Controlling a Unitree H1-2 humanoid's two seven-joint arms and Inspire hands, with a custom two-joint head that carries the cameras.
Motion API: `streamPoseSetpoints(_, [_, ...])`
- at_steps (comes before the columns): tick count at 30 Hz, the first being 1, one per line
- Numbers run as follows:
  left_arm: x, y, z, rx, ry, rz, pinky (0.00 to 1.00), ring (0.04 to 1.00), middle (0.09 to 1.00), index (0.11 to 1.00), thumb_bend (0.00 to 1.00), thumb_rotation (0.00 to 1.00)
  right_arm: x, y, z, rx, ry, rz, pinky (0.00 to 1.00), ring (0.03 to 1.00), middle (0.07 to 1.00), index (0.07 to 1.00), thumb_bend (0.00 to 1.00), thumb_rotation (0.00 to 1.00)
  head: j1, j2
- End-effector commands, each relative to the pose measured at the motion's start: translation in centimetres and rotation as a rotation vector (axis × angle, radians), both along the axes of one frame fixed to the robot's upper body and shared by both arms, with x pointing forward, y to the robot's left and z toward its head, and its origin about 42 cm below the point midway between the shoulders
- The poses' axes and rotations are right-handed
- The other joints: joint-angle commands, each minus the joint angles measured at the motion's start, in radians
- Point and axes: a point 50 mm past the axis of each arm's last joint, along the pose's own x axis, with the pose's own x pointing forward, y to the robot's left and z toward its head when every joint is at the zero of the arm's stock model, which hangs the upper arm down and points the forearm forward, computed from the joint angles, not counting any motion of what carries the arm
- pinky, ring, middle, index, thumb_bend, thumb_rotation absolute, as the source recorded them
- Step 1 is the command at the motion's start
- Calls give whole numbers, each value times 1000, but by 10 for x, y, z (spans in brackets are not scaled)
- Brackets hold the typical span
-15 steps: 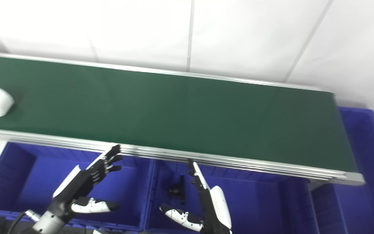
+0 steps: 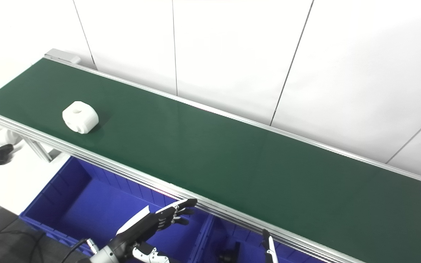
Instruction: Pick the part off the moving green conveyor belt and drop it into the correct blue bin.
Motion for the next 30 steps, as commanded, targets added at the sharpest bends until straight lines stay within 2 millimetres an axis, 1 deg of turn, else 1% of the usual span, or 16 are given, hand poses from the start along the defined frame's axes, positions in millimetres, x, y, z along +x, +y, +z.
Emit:
streamPoseSetpoints(1, [6,-2,5,-16,-66,8,813,908,947,917,817,299,6,5,7,34,-68,6,915,940,971,1000,572,423,1,-7])
streamPoseSetpoints(7, [14,4,2,-39,-93,12,816,905,945,911,816,285,13,12,2,37,-66,9,902,938,973,1000,565,418,2,-26])
streamPoseSetpoints(10, [20,7,13,-68,-143,15,821,906,949,917,819,303,16,16,0,46,-64,6,908,942,972,1000,567,416,-5,-30])
streamPoseSetpoints(13, [26,15,35,-67,-192,6,821,911,953,919,819,313,20,19,-2,41,-70,11,913,947,971,1000,566,412,-15,-33])
streamPoseSetpoints(16, [36,26,70,-31,-258,-1,833,926,958,927,814,327,24,22,-2,37,-89,16,911,939,969,1000,571,404,-39,-26])
streamPoseSetpoints(17, [39,29,77,-24,-268,-1,852,937,969,932,809,331,25,24,-2,35,-94,17,903,934,966,1000,573,406,-48,-23])
streamPoseSetpoints(19, [49,37,92,15,-331,7,856,942,979,937,791,341,27,27,-1,42,-109,15,892,925,960,1000,579,392,-73,-10])
streamPoseSetpoints(20, [54,42,100,34,-358,13,862,947,986,946,769,350,28,29,0,45,-117,14,889,923,957,1000,583,384,-108,10])
streamPoseSetpoints(21, [59,47,107,51,-379,21,875,953,993,956,749,348,29,30,0,47,-124,13,883,921,955,1000,587,379,-108,10])
streamPoseSetpoints(22, [63,52,114,63,-392,30,891,959,996,965,726,334,30,32,1,50,-129,11,870,915,952,1000,598,379,-155,29])
streamPoseSetpoints(23, [68,57,120,81,-402,42,898,962,997,970,716,327,30,33,2,54,-134,9,863,912,950,1000,605,382,-155,29])
streamPoseSetpoints(24, [72,62,127,108,-413,53,895,963,999,974,711,337,31,34,3,58,-137,8,855,909,950,999,613,384,-189,40])
streamPoseSetpoints(26, [87,74,139,171,-444,78,894,974,1000,987,696,375,32,36,6,54,-144,10,828,894,942,989,640,368,-225,58])
streamPoseSetpoints(27, [92,78,142,184,-452,84,896,976,1000,988,694,374,32,37,7,51,-146,12,826,893,941,988,642,366,-225,58])
streamPoseSetpoints(28, [102,84,145,214,-466,90,898,978,1000,989,691,373,33,38,9,48,-153,13,823,890,941,987,645,362,-240,73])
streamPoseSetpoints(30, [116,92,148,269,-481,101,913,977,1000,985,686,368,33,39,10,43,-165,12,804,876,931,979,676,366,-245,83])
